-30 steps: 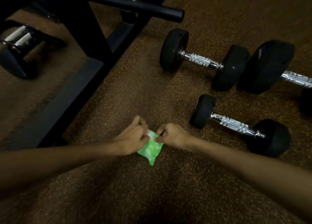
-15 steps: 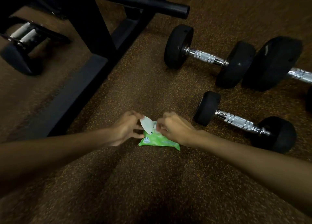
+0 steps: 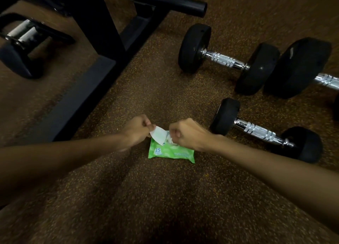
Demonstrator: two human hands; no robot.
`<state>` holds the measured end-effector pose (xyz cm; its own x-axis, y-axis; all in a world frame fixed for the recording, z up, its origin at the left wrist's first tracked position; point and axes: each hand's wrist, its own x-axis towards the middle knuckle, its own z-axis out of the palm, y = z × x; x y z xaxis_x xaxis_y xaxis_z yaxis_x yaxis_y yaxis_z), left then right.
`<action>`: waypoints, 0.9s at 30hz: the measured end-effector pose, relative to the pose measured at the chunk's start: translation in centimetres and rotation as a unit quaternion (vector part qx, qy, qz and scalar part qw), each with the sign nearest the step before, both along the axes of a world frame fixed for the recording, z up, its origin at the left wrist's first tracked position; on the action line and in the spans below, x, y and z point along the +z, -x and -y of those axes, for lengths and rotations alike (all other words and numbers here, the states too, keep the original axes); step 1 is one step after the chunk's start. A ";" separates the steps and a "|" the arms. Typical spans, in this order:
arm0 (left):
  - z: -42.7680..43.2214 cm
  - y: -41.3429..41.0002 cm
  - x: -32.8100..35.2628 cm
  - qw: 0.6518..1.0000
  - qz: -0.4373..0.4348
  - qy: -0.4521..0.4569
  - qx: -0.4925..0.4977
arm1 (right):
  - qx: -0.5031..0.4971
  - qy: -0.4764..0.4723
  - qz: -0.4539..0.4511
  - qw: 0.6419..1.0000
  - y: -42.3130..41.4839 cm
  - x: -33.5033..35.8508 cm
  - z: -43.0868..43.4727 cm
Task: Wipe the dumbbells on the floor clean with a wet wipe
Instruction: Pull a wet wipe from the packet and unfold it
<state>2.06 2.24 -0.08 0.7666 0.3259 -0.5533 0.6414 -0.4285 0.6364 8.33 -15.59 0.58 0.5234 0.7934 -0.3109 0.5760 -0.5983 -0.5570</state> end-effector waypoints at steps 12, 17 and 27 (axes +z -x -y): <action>0.1 -0.7 1.3 0.982 0.037 -0.119 -0.145 | -0.131 -0.105 -0.161 0.973 -0.5 0.7 1.4; 0.7 -1.3 2.0 0.962 0.061 -0.176 -0.199 | -0.212 -0.171 -0.241 0.932 -0.1 2.0 0.4; 3.0 -6.8 7.5 0.967 0.019 0.255 0.013 | -0.307 -0.254 -0.261 0.879 -4.2 6.9 1.5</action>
<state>8.82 -0.74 7.46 0.7848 0.0376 -0.6187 0.6198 -0.0374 0.7839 12.51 -17.10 7.50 0.7926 0.5169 -0.3235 -0.1830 -0.3044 -0.9348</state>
